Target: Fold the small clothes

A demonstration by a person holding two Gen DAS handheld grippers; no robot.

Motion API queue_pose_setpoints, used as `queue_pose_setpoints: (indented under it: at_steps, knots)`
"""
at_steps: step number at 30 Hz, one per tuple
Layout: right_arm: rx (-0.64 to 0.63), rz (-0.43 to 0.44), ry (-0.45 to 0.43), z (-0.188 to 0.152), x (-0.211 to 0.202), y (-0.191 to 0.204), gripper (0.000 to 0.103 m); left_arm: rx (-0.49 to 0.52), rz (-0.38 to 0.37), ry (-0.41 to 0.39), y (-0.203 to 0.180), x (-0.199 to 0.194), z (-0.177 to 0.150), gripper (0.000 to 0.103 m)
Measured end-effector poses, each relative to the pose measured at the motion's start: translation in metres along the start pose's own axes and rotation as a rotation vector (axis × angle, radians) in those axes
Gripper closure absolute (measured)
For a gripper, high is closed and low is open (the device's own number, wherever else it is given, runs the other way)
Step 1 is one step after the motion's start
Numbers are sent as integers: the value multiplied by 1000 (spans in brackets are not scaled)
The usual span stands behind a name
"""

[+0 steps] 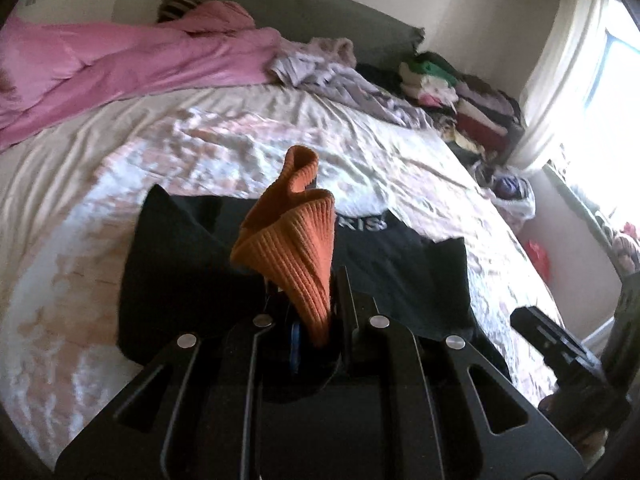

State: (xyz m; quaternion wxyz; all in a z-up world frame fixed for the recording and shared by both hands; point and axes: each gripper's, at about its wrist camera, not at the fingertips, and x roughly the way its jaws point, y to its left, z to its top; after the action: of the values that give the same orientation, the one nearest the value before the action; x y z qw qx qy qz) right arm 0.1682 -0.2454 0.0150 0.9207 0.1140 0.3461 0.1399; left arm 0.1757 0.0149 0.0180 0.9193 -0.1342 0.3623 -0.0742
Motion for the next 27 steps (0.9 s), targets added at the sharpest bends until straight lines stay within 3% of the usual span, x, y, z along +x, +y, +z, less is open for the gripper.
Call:
queue_pose_setpoints:
  at_steps: [2,6,10,16,22,27]
  knots:
    - [14,-7,-5,1,-2,-5,4,13,-17,20,-7,8,-5,94]
    - [33,-21,-6,2,-1,-13,4,14,-46,42,-10,14,-13,57]
    - [45,-28,9,1,4,-17,4,23,-61,44,-11,9,-17,56]
    - [11,1,78,-8,21,-5,4,21,-22,19,3,-2,-16,49]
    - [-63,32,204,-29,54,20,4,76,135,-9,20,-4,-19,44]
    - [-90,36,284,-51,89,30,5,49,178,0,43,-8,-22,43]
